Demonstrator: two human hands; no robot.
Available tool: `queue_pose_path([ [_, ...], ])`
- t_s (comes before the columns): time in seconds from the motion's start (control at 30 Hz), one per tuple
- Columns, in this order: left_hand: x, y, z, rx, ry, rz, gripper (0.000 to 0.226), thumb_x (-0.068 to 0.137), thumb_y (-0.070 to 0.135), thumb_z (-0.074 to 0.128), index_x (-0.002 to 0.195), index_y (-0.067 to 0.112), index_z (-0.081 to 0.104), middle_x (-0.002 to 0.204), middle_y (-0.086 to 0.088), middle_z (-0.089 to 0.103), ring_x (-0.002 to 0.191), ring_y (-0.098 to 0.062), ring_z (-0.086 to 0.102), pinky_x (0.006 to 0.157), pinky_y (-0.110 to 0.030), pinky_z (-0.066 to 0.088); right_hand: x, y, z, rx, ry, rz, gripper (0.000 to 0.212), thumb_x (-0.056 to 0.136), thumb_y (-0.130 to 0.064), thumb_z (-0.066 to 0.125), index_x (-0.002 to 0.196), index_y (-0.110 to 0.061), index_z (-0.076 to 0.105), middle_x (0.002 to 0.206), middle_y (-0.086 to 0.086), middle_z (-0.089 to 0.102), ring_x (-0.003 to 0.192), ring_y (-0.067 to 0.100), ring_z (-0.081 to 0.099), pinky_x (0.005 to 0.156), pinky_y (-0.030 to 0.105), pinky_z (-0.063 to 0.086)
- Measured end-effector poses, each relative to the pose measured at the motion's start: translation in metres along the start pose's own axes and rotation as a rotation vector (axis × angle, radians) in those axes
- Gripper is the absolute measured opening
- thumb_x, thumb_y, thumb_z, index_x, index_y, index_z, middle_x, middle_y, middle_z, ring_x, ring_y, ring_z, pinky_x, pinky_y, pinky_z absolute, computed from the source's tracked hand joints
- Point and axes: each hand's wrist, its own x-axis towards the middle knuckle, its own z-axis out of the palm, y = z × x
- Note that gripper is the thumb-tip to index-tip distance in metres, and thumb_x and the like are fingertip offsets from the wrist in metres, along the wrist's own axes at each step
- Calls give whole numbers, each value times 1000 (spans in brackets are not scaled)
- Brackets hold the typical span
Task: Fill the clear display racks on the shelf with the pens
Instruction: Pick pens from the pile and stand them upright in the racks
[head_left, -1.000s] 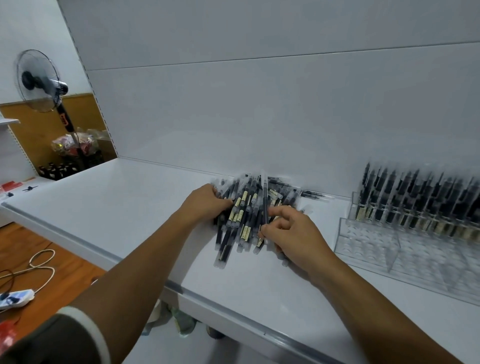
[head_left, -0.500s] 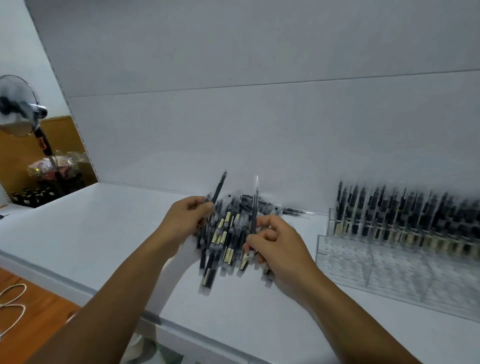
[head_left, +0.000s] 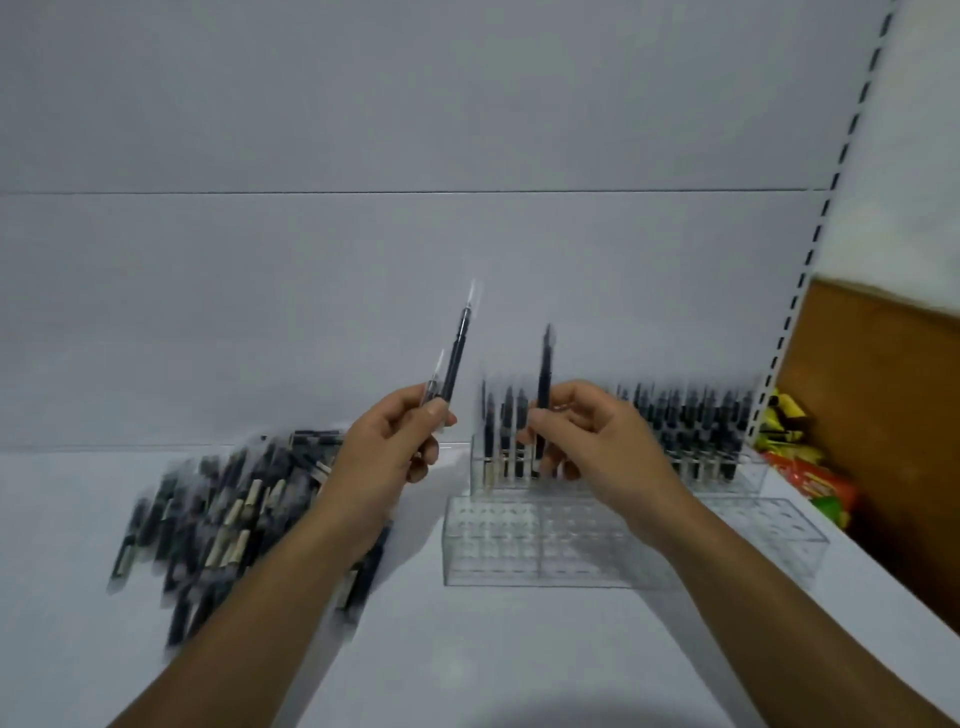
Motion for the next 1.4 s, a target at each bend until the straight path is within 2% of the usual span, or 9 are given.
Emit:
queue_pose_path([
  [0.17, 11, -4, 41, -26, -92, -6, 17, 96, 23, 56, 109, 17, 65, 79, 6, 69, 54, -5, 49, 49, -19, 40, 10, 16, -37, -149, 184, 2, 16, 93, -31, 63, 83, -21, 70, 71, 0, 66, 67, 14, 61, 66, 34, 53],
  [0.23, 9, -8, 48, -54, -84, 4, 17, 95, 21, 57, 109, 17, 65, 76, 7, 68, 53, -5, 49, 48, -18, 40, 14, 21, -41, -179, 206, -9, 9, 93, -26, 64, 85, -28, 69, 75, -2, 68, 74, 16, 67, 72, 36, 58],
  [0.33, 4, -12, 46, -105, -67, 41, 27, 86, 29, 62, 110, 16, 65, 79, 6, 69, 53, -5, 49, 48, -17, 40, 20, 26, -38, -247, 169, -9, 3, 93, -20, 65, 91, -22, 65, 86, 11, 68, 87, 31, 69, 78, 48, 59],
  [0.47, 2, -16, 37, -132, -81, 92, 31, 82, 35, 63, 107, 17, 66, 88, 1, 71, 53, -6, 47, 47, -18, 39, 31, 24, -19, -276, 107, -27, 9, 95, -25, 62, 89, -19, 66, 83, -2, 73, 82, 17, 71, 75, 42, 59],
  [0.63, -2, -19, 35, -129, -105, 79, 27, 83, 35, 62, 107, 25, 68, 86, 2, 70, 52, -5, 48, 47, -17, 39, 44, 19, 7, -427, 53, -124, 14, 94, -31, 62, 94, -18, 67, 84, -3, 72, 81, 15, 70, 78, 42, 58],
  [0.83, -3, -20, 36, -141, -100, 61, 28, 81, 38, 62, 107, 29, 69, 83, -7, 63, 54, -5, 49, 47, -18, 40, 52, 21, 13, -715, -29, -140, 19, 92, -41, 63, 78, -28, 61, 71, -10, 63, 67, 9, 59, 63, 29, 50],
  [0.97, -3, -19, 36, -142, -113, 64, 29, 81, 37, 62, 108, 28, 68, 77, 1, 64, 54, -5, 49, 47, -17, 40, 57, 24, 19, -907, -30, -119, 31, 91, -52, 58, 71, -29, 58, 58, -9, 54, 55, 7, 51, 52, 25, 38],
  [1.2, -5, -18, 36, -141, -108, 61, 32, 81, 37, 61, 110, 25, 67, 71, 8, 63, 53, -4, 49, 47, -16, 40, 58, 18, 23, -1028, -10, -108, 33, 92, -51, 57, 71, -25, 59, 56, -8, 52, 51, 6, 48, 47, 22, 31],
  [1.4, -5, -18, 37, -150, -108, 50, 27, 84, 33, 61, 109, 24, 66, 85, 3, 72, 53, -4, 49, 46, -16, 39, 59, 14, 26, -1105, -177, -51, 38, 95, -39, 56, 61, -28, 46, 63, -5, 52, 59, 15, 52, 57, 27, 40],
])
